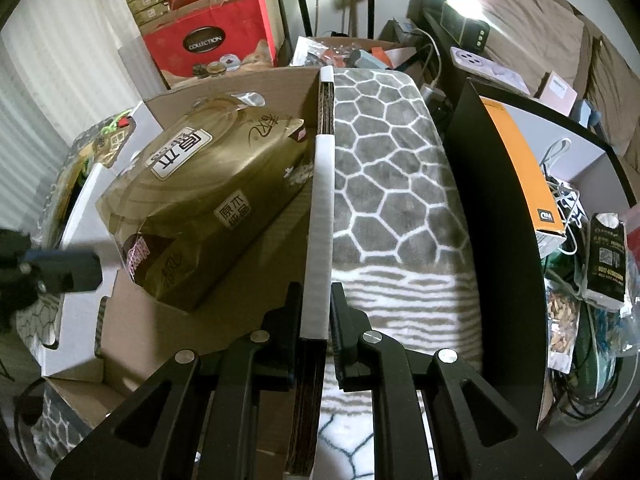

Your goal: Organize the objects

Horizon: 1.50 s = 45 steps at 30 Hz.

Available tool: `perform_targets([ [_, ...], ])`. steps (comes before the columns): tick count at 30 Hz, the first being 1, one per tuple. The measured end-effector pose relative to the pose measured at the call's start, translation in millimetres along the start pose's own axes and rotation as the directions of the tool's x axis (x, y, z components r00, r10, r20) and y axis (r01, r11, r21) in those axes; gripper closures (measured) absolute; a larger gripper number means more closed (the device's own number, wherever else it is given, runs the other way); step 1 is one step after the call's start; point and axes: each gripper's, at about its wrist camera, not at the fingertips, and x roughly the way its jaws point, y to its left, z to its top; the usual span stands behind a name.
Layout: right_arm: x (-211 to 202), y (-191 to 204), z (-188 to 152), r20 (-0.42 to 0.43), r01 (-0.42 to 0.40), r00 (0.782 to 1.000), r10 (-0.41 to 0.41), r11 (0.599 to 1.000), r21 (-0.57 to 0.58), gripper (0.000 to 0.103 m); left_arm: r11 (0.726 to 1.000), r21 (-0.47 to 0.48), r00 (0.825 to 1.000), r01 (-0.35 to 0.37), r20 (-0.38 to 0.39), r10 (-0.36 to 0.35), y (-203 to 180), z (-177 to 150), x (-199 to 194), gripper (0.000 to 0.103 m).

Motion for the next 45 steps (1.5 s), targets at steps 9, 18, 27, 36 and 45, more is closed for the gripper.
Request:
perform_targets([
  [9, 1, -2, 0, -0.003, -0.001, 1.000, 0.001, 1.000, -0.001, 0.091, 0.998, 0.062, 0.999, -0.001, 0.041, -0.001, -19, 38, -8, 0.054],
  [18, 1, -2, -1, -0.003, -0.005, 1.000, 0.005, 1.000, 0.003, 0.091, 0.984, 0.162, 0.996, -0.078, -0.034, 0.085, -51, 61, 34, 0.047],
  [27, 1, -3, -1, -0.004, -0.010, 1.000, 0.010, 1.000, 0.008, 0.091, 0.976, 0.203, 0.992, -0.078, -0.079, 0.095, -55, 63, 58, 0.098],
  [36, 1, -7, -2, -0.004, -0.028, 1.000, 0.028, 0.999, 0.023, 0.090, 0.907, 0.417, 0.993, -0.064, -0.063, 0.099, -80, 39, 36, 0.102],
  [45, 2, -9, -2, -0.009, -0.044, 0.999, 0.044, 0.998, 0.042, 0.090, 0.916, 0.398, 0.999, -0.042, 0.007, 0.042, -82, 49, -4, 0.102],
])
